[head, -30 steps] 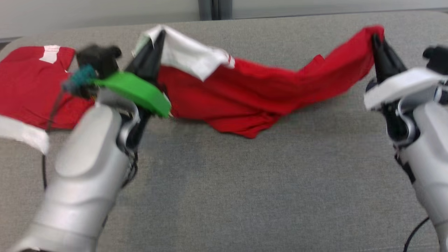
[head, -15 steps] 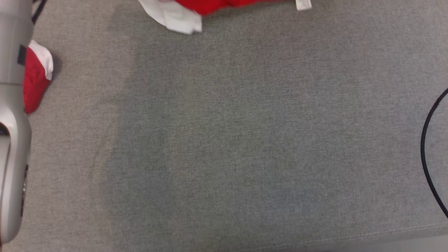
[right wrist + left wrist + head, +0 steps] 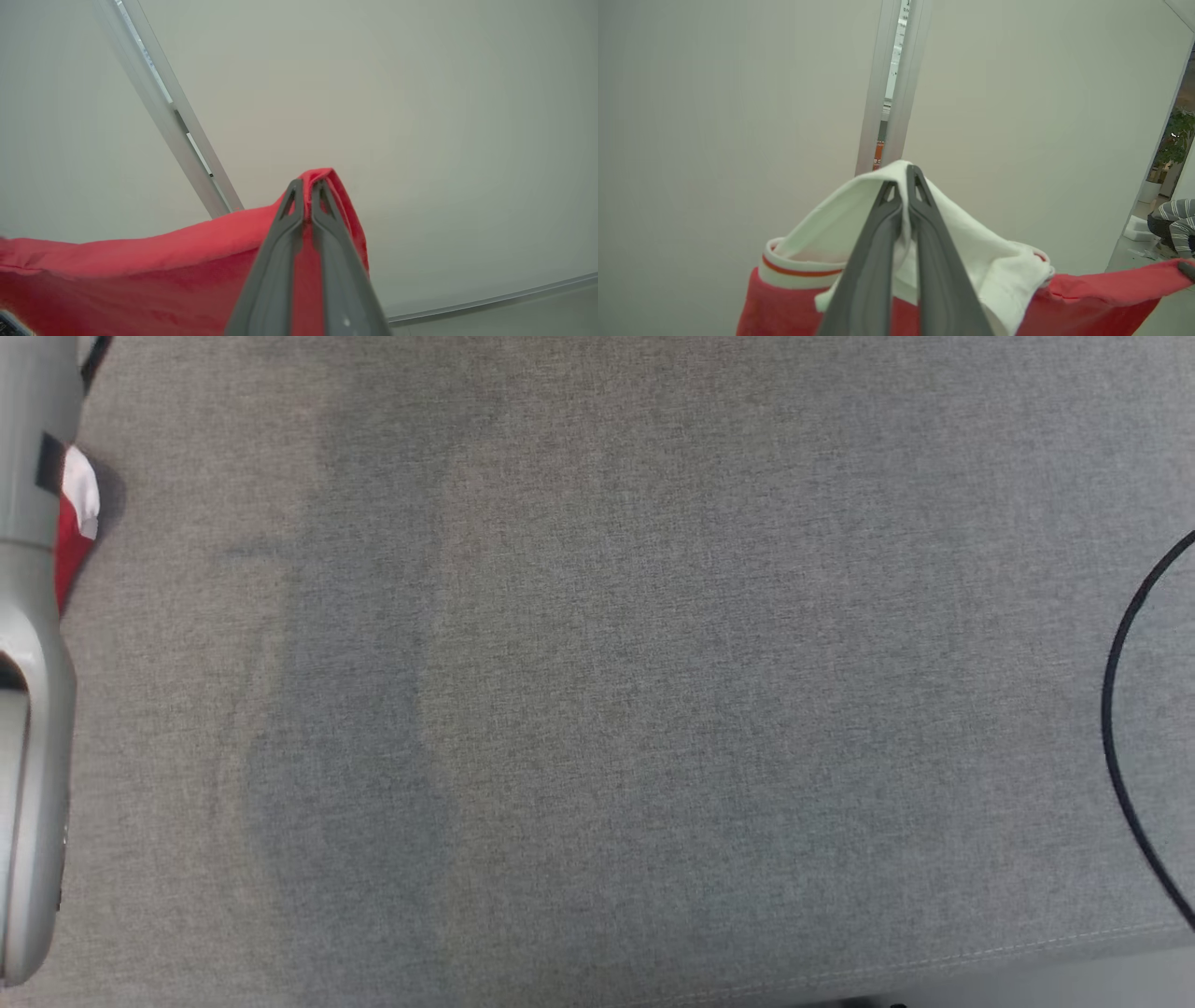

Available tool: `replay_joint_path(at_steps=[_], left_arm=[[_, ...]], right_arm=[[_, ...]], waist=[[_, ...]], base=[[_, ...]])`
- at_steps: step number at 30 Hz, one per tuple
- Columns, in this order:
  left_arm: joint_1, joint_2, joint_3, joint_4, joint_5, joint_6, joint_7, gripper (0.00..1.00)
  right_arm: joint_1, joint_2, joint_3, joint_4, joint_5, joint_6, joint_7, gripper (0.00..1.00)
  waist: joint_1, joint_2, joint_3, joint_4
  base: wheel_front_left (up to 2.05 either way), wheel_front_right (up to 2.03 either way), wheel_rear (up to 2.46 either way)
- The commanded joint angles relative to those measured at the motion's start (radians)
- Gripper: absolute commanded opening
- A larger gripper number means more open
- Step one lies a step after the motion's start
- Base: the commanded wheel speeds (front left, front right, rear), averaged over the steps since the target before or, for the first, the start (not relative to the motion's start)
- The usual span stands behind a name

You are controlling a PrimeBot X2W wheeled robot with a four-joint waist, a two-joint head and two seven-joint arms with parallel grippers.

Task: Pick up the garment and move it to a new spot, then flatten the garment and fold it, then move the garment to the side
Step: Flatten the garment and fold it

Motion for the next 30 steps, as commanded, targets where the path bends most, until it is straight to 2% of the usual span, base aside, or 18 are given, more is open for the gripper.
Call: replay_joint_path(at_steps=[1, 7, 9, 16, 22, 30], left_arm=[[0.061, 0.018, -0.013, -0.003, -0.007, -0.002, -0.013, 0.0], [0.277, 0.016, -0.019, -0.104, -0.045, -0.002, -0.031, 0.0], [0.361, 0.035, 0.026, -0.179, -0.033, -0.001, -0.032, 0.0], [0.771, -0.007, 0.129, -0.451, 0.047, 0.025, -0.032, 0.0], [1.099, -0.043, 0.195, -0.631, 0.093, 0.048, -0.032, 0.0], [1.448, -0.075, 0.21, -0.77, 0.113, 0.058, -0.032, 0.0]], right_arm=[[0.056, 0.005, 0.025, -0.015, 0.009, 0.0, -0.024, 0.0], [0.255, -0.044, 0.092, -0.104, 0.088, 0.0, -0.056, 0.0], [0.335, -0.064, 0.112, -0.148, 0.114, 0.0, -0.067, 0.0], [0.651, -0.147, 0.149, -0.317, 0.18, 0.0, -0.089, 0.0], [0.908, -0.191, 0.116, -0.433, 0.213, 0.0, -0.097, 0.0], [1.195, -0.175, 0.035, -0.509, 0.215, 0.0, -0.096, 0.0]], waist=[[-0.0002, 0.0, -0.016, -0.02], [-0.0002, 0.0, -0.054, -0.004], [-0.0002, 0.0, -0.076, -0.002], [-0.0002, 0.0, -0.159, 0.017], [-0.0002, 0.0, -0.219, 0.023], [-0.0002, 0.0, -0.308, 0.026]], base=[[0.0, 0.0, 0.0], [0.0, 0.0, 0.0], [0.0, 0.0, 0.0], [0.0, 0.0, 0.0], [0.0, 0.0, 0.0], [0.0, 0.0, 0.0]])
